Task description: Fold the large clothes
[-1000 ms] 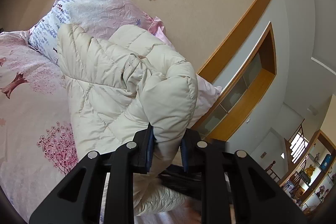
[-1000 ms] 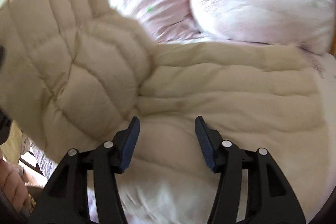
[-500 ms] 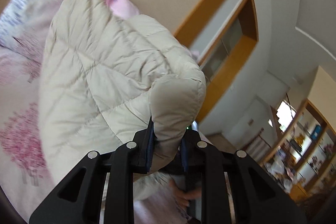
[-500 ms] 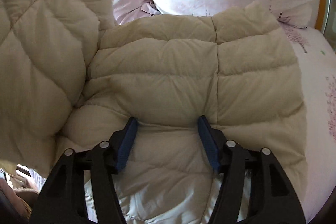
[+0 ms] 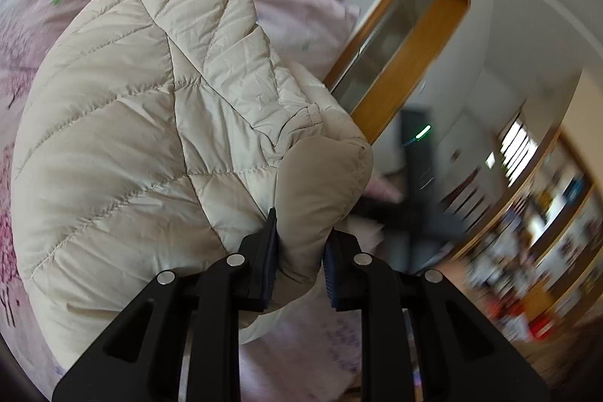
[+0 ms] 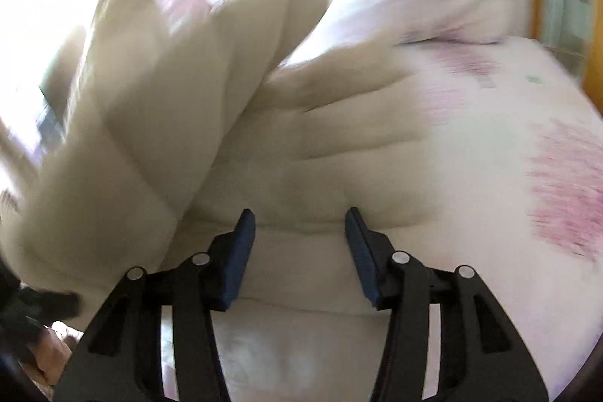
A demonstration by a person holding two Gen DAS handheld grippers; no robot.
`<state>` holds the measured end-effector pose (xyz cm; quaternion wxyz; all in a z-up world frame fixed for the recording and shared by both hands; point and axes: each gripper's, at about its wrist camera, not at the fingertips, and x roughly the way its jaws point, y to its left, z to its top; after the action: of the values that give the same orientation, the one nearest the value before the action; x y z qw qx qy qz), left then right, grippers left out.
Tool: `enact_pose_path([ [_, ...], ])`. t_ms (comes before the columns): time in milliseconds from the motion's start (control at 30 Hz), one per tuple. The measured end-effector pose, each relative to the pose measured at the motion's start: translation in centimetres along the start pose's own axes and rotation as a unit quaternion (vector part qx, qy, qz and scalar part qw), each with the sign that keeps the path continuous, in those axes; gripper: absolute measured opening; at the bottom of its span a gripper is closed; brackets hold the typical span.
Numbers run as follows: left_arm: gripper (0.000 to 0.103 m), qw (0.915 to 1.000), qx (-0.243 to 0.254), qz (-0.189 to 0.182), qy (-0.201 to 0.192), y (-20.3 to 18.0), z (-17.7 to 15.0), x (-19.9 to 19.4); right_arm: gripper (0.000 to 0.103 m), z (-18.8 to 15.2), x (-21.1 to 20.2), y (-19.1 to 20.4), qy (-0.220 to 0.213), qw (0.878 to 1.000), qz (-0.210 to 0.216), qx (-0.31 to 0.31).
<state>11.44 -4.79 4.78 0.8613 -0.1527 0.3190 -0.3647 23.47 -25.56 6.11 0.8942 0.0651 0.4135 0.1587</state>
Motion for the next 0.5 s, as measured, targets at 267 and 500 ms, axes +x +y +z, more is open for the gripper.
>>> enact_pose_path([
  [267, 0.021, 0.9865, 0.132, 0.069, 0.069, -3.2, -2.6, 3.5, 0.063, 3.3, -5.4, -3.9, -0.074, 0.991, 0.078, 0.083],
  [500, 0.021, 0.9803, 0.144, 0.060, 0.121, -2.7, -3.4, 4.9, 0.071, 4.7, -4.0, -0.4, -0.017, 0.987, 0.149, 0.061],
])
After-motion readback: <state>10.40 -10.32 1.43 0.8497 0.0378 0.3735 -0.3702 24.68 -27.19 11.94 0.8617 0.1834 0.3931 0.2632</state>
